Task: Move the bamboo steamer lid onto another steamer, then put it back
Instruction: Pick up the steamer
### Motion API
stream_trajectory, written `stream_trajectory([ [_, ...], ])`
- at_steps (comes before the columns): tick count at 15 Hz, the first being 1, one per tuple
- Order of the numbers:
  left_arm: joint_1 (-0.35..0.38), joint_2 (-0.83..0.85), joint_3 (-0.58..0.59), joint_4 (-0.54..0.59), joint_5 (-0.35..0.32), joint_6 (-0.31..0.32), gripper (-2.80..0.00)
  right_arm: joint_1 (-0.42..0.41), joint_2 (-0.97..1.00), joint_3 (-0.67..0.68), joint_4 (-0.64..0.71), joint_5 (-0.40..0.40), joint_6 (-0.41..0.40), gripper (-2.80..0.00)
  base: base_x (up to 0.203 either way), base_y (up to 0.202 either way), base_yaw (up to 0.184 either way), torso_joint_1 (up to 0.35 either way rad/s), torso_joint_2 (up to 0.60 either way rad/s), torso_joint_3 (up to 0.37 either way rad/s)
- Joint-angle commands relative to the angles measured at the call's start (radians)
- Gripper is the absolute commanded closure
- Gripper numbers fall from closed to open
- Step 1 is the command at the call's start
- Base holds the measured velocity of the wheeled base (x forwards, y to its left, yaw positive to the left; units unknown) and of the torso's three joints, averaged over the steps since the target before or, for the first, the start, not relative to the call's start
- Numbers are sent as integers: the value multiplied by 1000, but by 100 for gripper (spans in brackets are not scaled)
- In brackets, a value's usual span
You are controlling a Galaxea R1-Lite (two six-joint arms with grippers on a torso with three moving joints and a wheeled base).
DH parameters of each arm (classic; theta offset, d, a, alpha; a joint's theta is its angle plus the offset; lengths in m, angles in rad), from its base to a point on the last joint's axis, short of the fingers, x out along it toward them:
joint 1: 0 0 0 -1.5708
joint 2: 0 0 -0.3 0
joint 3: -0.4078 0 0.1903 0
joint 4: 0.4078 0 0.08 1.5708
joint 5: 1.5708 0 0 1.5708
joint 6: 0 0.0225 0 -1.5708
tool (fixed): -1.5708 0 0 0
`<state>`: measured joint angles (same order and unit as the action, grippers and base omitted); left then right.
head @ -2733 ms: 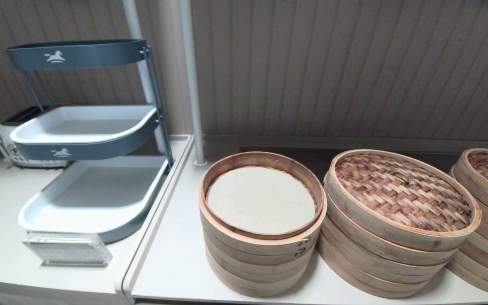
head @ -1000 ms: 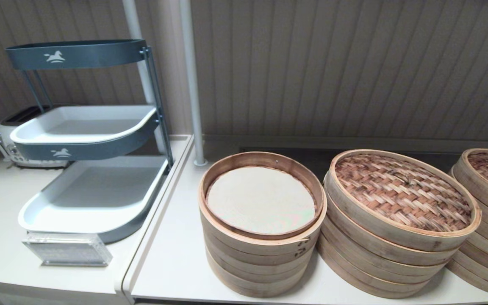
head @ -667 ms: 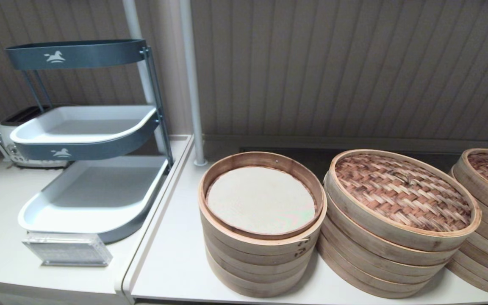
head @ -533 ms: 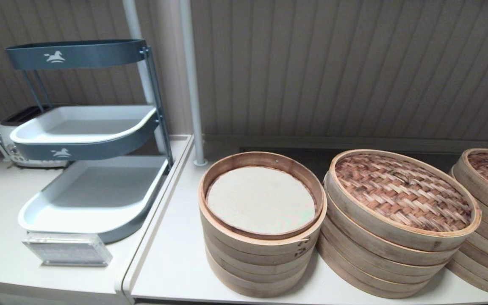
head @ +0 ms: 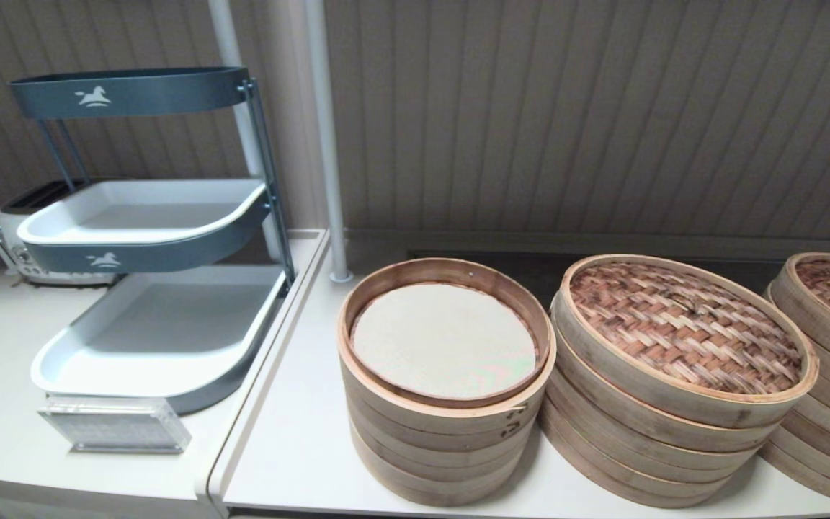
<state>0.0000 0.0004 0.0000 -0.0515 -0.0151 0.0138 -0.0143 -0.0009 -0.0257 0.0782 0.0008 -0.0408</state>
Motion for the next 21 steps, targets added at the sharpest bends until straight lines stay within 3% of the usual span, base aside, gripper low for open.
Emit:
stream_trajectory([
  [1,0,0,28,-1,0,0,0,0,1,-2,3,-1,-4,0,0,0,0,0,0,0],
  [4,0,0,28,-1,0,0,0,0,5,-66,34,26,-7,0,0,0,0,0,0,0],
  [8,0,0,28,-1,-2,2,0,0,79,-315,169,35,-7,0,0,0,0,0,0,0],
  [14,0,0,28,-1,-2,4,0,3,414,-719,303,30,-12,0,0,0,0,0,0,0],
  [21,0,0,28,-1,-2,3,0,61,896,-1191,405,40,-14,0,0,0,0,0,0,0],
])
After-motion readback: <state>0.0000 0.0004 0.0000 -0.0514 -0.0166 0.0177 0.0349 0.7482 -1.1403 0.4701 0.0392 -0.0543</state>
